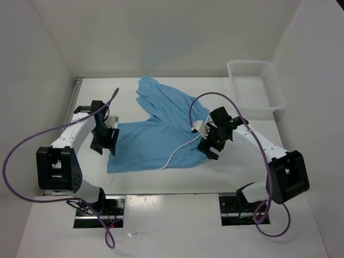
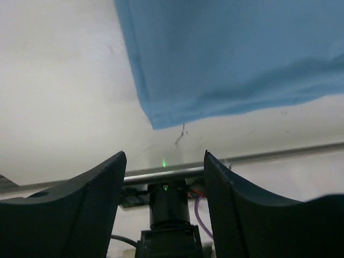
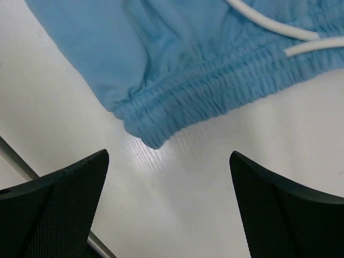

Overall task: Fold and stack the shorts
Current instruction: Flatten the shorts out

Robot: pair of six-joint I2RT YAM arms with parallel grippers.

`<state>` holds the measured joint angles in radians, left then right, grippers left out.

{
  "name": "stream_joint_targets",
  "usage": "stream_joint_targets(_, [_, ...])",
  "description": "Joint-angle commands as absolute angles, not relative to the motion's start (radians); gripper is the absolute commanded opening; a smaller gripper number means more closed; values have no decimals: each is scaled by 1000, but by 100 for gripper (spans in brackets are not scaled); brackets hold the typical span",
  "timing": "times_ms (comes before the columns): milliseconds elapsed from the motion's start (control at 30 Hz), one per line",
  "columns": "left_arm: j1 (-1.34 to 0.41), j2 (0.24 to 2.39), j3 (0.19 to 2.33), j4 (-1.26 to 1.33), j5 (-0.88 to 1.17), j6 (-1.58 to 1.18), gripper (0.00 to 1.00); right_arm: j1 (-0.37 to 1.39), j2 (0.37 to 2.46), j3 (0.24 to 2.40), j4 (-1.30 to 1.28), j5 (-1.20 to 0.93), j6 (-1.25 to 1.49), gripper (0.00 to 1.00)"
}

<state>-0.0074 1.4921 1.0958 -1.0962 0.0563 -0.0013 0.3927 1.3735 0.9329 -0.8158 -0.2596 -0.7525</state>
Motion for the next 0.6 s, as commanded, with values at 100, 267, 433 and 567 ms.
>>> stream_joint_targets(100, [37, 1650, 1337, -794, -2, 0, 69, 333, 1414, 1068, -770, -339, -623, 83])
stream_joint_targets(267, [37, 1882, 1468, -687, 44, 0, 69, 333, 1472, 1080, -770, -379, -601, 73])
stream_joint_targets(433, [28, 2020, 1558, -666, 129, 0, 70, 333, 1532, 1098, -761, -379, -620, 69])
stream_joint_targets(567, [-15, 2080, 1560, -644, 163, 0, 70, 333, 1560, 1080, -744, -370, -611, 67])
